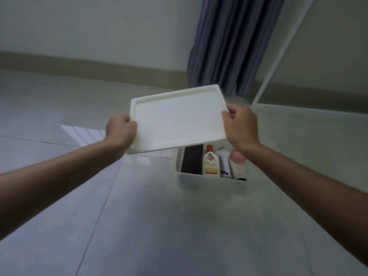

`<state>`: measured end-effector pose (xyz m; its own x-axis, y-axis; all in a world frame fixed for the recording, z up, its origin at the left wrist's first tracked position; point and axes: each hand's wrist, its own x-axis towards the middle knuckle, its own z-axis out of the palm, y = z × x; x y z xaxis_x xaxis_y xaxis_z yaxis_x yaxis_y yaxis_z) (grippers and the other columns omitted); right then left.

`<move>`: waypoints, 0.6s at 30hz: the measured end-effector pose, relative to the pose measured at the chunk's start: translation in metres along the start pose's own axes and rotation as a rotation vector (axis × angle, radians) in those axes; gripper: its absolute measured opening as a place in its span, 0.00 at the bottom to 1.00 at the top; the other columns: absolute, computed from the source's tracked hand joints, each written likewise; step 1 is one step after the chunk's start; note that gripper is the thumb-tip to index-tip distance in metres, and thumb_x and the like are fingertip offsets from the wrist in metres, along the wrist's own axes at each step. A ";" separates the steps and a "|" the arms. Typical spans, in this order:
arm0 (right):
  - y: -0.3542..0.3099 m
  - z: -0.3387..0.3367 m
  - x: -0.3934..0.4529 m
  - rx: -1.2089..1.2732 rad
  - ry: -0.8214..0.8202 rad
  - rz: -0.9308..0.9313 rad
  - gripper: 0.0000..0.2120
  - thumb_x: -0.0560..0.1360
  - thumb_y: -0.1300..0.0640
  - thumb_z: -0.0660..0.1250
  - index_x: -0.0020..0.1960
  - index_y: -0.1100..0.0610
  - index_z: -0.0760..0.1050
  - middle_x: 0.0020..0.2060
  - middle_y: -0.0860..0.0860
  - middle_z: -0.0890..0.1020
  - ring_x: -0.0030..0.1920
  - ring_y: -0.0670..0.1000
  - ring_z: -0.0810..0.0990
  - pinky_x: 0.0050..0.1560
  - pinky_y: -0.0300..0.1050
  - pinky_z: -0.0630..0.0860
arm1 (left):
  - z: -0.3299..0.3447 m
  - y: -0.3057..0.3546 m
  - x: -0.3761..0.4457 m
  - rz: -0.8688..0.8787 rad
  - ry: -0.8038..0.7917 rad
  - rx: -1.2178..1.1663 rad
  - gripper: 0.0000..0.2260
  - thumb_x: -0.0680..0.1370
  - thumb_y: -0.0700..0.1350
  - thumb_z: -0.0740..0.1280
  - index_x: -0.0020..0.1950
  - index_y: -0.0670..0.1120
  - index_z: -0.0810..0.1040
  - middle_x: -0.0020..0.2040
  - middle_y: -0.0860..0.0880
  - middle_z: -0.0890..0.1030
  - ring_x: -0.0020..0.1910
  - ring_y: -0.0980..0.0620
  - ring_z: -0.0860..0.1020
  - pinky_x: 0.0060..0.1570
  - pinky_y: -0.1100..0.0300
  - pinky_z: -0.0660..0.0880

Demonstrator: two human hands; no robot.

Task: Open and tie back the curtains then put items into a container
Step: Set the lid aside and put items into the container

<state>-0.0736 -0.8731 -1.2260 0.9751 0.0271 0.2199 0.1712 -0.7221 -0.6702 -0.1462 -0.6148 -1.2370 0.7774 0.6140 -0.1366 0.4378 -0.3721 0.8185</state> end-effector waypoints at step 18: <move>0.116 -0.056 -0.071 -0.268 0.013 0.212 0.18 0.80 0.58 0.62 0.69 0.60 0.72 0.57 0.59 0.76 0.51 0.57 0.78 0.54 0.47 0.74 | 0.093 0.017 -0.058 0.327 -0.225 0.360 0.18 0.78 0.37 0.62 0.69 0.39 0.70 0.62 0.40 0.71 0.56 0.42 0.74 0.55 0.54 0.71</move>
<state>-0.1304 -0.9976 -1.2797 0.9829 -0.1506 0.1064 -0.0795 -0.8668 -0.4923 -0.1421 -0.7215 -1.2670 0.9594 0.2766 -0.0555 0.2534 -0.7586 0.6002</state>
